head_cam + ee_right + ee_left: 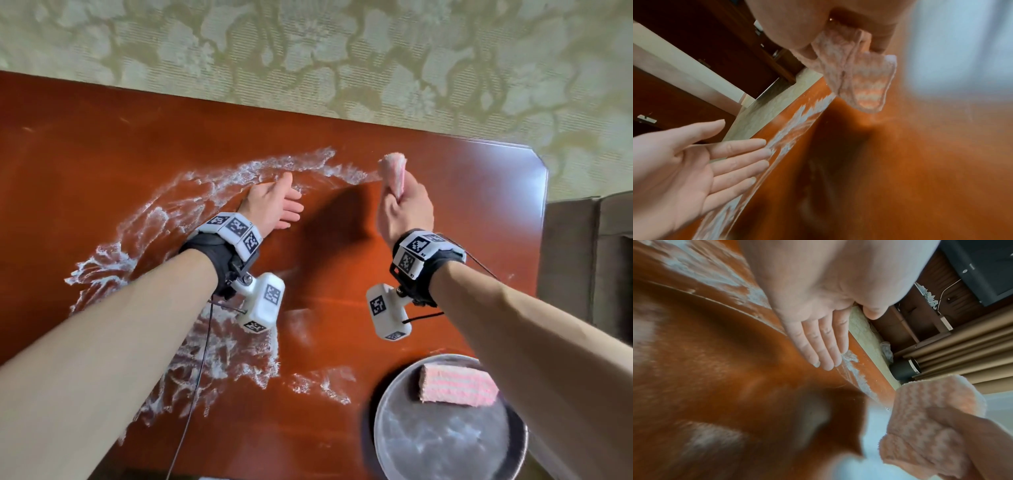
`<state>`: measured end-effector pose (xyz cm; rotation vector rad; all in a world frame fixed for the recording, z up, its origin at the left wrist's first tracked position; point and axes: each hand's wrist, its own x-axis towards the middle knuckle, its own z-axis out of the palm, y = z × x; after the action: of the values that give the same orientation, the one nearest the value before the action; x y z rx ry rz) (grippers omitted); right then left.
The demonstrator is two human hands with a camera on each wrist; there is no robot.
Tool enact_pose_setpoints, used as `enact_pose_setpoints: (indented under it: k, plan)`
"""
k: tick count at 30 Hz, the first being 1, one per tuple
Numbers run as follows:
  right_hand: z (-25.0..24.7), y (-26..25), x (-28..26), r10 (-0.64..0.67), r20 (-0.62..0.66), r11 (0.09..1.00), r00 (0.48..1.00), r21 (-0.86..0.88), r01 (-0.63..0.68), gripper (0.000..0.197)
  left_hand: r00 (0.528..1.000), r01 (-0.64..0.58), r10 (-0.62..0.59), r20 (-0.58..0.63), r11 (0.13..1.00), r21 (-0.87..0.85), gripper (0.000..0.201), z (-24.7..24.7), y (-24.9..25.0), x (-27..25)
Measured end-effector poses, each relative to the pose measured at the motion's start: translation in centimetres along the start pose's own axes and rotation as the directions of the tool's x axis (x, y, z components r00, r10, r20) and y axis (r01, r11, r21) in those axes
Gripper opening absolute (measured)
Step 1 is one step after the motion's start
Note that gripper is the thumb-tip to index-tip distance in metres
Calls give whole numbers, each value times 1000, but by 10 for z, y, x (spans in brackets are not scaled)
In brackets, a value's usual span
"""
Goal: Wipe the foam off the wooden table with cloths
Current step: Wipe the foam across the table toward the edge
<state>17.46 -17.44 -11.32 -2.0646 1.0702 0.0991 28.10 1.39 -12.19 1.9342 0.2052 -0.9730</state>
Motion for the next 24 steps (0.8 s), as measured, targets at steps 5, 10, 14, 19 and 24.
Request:
enact_pose_setpoints:
  k: [5,10,14,19,24]
  plan:
    - [-14,7,41,31,-105,987,994,-152,-46,53,999,-15,14,-40,999,-29,51,0,9,18]
    - [8,12,67,95,49,966,994,-246,-80,54,998,-34,33,-56,999,-27,51,-19,6,26]
    - [43,5,61,-5,105,961,994,-273,33,56,998,-43,41,-55,998,-38,49,-37,-9,27]
    - [98,-18,39,-173,215,925,961,-299,233,55,996,-24,18,-89,997,-75,51,-70,-37,27]
    - [145,-54,9,-254,317,881,914,-315,354,52,994,-16,3,-112,993,-120,49,-108,-64,20]
